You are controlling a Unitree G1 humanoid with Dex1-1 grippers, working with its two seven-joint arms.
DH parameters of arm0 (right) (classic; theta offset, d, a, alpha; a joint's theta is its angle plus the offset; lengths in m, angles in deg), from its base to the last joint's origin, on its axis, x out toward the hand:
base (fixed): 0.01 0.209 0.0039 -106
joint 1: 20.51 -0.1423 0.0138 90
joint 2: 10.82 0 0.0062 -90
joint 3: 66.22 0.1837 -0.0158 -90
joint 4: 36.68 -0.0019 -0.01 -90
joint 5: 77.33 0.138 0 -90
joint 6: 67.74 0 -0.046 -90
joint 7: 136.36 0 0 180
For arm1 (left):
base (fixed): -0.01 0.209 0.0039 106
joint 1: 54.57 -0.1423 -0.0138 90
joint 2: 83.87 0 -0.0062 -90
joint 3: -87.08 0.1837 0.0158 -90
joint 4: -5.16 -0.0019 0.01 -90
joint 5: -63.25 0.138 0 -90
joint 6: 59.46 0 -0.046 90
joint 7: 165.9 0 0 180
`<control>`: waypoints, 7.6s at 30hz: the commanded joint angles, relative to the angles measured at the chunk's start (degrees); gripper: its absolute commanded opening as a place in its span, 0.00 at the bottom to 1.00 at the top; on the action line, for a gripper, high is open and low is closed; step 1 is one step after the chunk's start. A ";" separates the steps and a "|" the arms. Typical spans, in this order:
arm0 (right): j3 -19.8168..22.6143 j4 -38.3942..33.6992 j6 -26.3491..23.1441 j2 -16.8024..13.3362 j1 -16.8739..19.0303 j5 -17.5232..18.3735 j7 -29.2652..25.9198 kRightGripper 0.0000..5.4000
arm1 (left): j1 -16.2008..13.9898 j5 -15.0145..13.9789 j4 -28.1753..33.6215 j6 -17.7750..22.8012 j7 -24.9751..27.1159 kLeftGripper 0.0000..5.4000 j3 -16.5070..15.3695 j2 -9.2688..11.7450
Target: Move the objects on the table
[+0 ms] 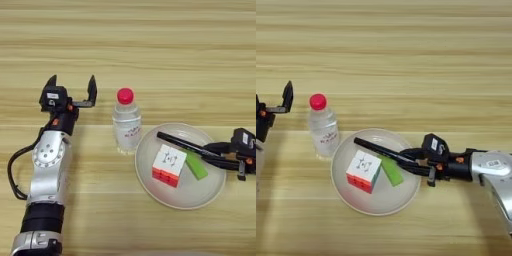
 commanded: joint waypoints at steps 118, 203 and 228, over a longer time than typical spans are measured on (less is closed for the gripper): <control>14.27 -1.05 17.21 25.64 -13.47 -0.85 44.31 0.99 | -12.76 -2.70 16.93 12.57 14.24 1.00 15.89 2.67; 4.05 -11.19 0.30 7.70 -6.64 10.10 10.32 1.00 | 4.55 -16.44 29.83 30.85 27.72 0.58 7.31 14.48; -1.29 -9.10 -3.95 12.82 -12.75 8.69 12.08 1.00 | 4.26 -17.60 33.08 34.02 30.18 0.58 10.63 13.94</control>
